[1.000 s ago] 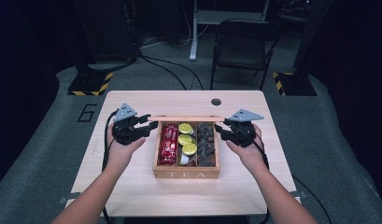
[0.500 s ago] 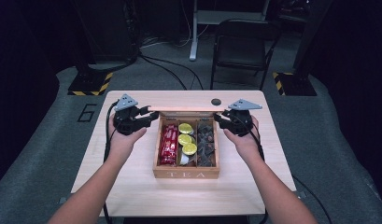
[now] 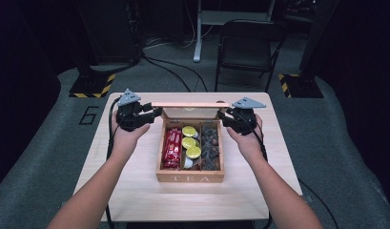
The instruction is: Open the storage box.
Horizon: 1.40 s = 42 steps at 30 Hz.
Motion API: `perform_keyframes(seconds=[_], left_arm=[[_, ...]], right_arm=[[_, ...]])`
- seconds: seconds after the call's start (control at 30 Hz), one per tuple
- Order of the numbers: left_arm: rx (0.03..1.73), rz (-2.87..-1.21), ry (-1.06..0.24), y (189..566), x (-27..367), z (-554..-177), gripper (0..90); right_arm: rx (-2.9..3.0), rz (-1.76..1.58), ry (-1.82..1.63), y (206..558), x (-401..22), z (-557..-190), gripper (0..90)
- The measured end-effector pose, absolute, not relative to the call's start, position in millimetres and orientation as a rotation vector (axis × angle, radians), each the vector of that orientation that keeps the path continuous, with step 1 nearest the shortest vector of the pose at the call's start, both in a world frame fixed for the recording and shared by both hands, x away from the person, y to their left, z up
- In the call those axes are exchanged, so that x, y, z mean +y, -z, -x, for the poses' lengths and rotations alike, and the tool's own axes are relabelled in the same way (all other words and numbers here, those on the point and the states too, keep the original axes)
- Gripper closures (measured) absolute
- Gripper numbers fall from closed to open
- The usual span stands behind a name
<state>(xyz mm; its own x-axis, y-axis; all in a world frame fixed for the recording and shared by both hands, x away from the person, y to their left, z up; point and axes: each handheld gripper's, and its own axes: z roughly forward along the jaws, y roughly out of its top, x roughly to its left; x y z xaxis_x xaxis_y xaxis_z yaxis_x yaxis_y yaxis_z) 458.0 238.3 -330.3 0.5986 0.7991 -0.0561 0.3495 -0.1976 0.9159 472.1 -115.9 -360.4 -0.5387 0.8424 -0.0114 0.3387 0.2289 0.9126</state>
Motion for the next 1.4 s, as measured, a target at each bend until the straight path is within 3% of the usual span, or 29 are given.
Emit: perform_keyframes(seconds=[0.6,1.4], left_arm=[[0.983,-1.789,-0.578,340.7,236.7,-473.6,52.9],[1.015,-1.817,-0.623,353.6,224.8,-486.1,61.1]], right_arm=[[1.988,-1.093,-1.27,354.7,-113.2,-481.8,60.9],[1.975,-1.11,-1.259,357.4,-110.8,-488.6,60.5]])
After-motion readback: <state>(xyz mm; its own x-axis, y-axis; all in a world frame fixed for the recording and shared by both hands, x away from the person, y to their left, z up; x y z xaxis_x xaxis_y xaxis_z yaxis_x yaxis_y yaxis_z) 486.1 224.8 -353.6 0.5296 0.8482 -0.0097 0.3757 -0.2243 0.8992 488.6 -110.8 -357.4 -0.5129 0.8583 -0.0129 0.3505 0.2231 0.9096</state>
